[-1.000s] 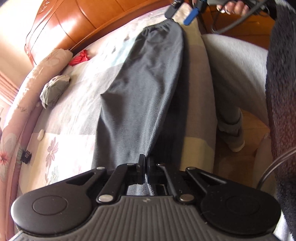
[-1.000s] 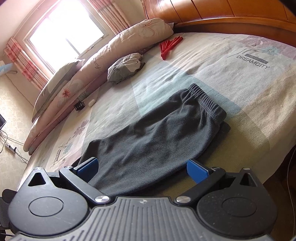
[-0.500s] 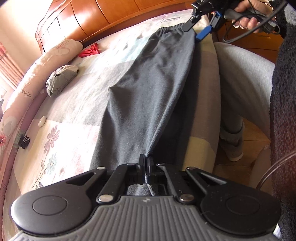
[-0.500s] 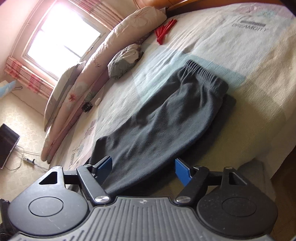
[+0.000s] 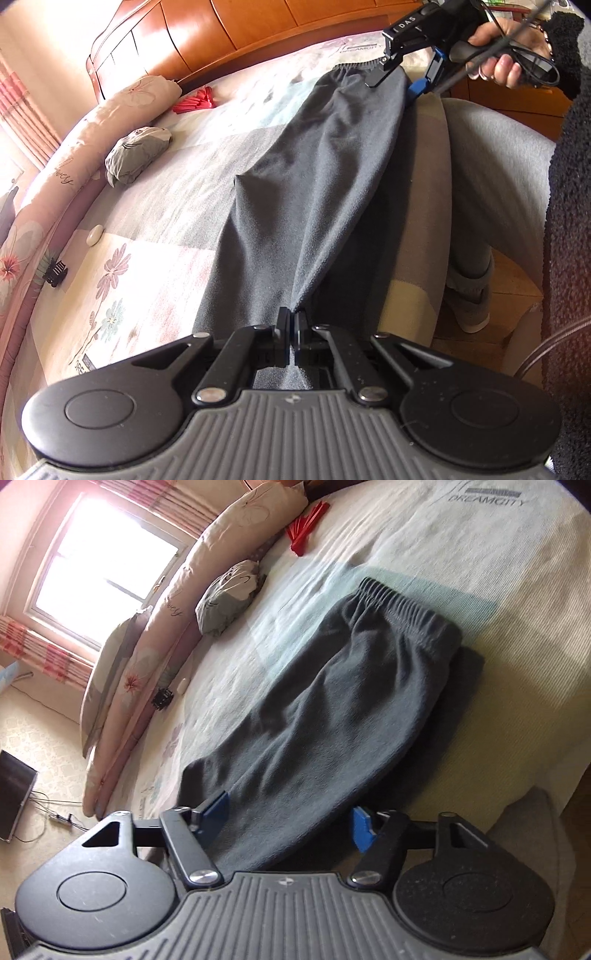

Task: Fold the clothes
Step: 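Hold the pant leg up with the left gripper, stretching it straight, then lower the pant leg onto the sweatpants and open the left gripper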

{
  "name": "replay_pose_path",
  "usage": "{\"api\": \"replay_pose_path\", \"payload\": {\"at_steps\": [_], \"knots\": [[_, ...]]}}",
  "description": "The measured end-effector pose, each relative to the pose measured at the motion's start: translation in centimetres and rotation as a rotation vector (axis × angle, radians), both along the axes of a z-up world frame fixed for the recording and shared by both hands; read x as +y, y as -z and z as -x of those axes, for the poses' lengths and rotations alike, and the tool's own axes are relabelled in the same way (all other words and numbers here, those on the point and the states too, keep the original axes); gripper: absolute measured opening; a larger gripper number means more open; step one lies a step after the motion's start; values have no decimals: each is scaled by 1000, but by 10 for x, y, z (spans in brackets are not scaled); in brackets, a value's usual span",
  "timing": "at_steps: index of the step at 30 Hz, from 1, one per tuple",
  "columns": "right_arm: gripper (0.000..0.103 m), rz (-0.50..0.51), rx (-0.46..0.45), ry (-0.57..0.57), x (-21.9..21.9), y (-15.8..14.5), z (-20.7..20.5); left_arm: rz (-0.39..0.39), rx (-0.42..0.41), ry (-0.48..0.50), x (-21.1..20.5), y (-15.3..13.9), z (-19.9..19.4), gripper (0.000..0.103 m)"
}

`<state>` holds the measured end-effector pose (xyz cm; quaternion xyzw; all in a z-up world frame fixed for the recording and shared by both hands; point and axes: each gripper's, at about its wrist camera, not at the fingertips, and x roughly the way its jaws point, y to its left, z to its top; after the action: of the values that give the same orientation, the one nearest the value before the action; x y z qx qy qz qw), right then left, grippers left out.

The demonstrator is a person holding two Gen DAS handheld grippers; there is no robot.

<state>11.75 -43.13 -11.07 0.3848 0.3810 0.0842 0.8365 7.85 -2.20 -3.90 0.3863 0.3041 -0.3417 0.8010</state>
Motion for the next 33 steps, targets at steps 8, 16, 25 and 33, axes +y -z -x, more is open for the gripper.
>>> {"api": "replay_pose_path", "payload": {"at_steps": [8,16,25,33], "knots": [[3,107,-6,33,-6,3,11,0,47,35,-4,6,3,0],[3,101,1,15,-3,5,15,-15,86,24,-2,12,6,0],[3,84,12,5,-6,5,20,-31,117,-5,5,19,8,0],[12,311,-19,32,-13,-39,36,-44,144,-54,27,-1,15,5]]}}
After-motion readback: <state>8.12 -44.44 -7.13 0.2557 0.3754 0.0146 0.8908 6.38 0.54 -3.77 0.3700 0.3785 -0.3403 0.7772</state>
